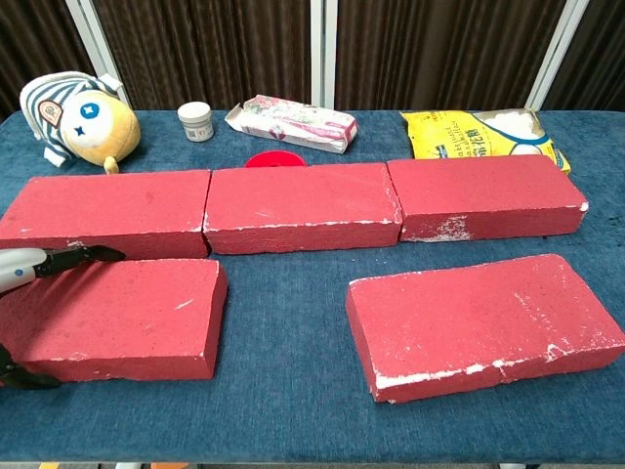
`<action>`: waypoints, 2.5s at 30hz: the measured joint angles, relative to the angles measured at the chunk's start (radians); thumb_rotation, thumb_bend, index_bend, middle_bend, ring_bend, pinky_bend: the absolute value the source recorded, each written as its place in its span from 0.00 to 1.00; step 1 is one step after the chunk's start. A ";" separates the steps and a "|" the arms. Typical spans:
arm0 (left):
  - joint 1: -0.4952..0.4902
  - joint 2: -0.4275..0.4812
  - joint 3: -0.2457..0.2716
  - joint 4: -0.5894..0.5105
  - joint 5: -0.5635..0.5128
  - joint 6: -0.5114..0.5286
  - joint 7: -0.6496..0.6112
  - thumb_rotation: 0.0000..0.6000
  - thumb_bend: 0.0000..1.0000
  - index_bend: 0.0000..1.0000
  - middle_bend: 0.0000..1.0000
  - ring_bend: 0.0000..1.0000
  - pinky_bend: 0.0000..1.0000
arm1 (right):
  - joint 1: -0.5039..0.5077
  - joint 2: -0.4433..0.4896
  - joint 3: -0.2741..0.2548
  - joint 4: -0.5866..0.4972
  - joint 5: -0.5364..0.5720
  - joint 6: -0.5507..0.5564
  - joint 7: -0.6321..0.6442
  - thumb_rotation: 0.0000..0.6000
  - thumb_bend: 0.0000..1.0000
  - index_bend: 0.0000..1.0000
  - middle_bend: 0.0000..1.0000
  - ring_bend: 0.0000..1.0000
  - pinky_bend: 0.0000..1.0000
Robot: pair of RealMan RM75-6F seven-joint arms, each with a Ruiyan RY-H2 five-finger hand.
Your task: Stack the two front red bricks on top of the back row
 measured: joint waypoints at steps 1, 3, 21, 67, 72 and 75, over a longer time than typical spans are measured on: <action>-0.003 0.000 -0.001 0.000 -0.005 -0.004 -0.002 1.00 0.00 0.03 0.01 0.00 0.00 | 0.000 -0.001 0.000 0.002 0.001 0.000 0.001 1.00 0.18 0.00 0.00 0.00 0.00; -0.007 -0.001 -0.004 0.001 -0.010 -0.005 -0.006 1.00 0.00 0.03 0.03 0.03 0.00 | 0.000 -0.003 0.000 0.007 0.004 -0.002 0.005 1.00 0.18 0.00 0.00 0.00 0.00; -0.015 -0.010 0.001 -0.001 -0.002 0.019 -0.022 1.00 0.00 0.03 0.16 0.21 0.02 | -0.002 -0.016 0.002 0.028 0.012 -0.003 0.021 1.00 0.19 0.00 0.00 0.00 0.00; -0.319 -0.007 -0.243 0.094 -0.353 -0.132 0.078 1.00 0.00 0.04 0.15 0.20 0.01 | 0.001 -0.014 0.006 0.053 0.043 -0.034 0.039 1.00 0.19 0.00 0.00 0.00 0.00; -0.334 -0.009 -0.238 0.096 -0.377 -0.133 0.077 1.00 0.00 0.04 0.15 0.20 0.01 | 0.004 -0.016 0.005 0.049 0.041 -0.035 0.034 1.00 0.19 0.00 0.00 0.00 0.00; -0.340 -0.015 -0.233 0.106 -0.386 -0.134 0.074 1.00 0.00 0.04 0.15 0.20 0.01 | 0.004 -0.016 0.006 0.048 0.043 -0.036 0.033 1.00 0.19 0.00 0.00 0.00 0.00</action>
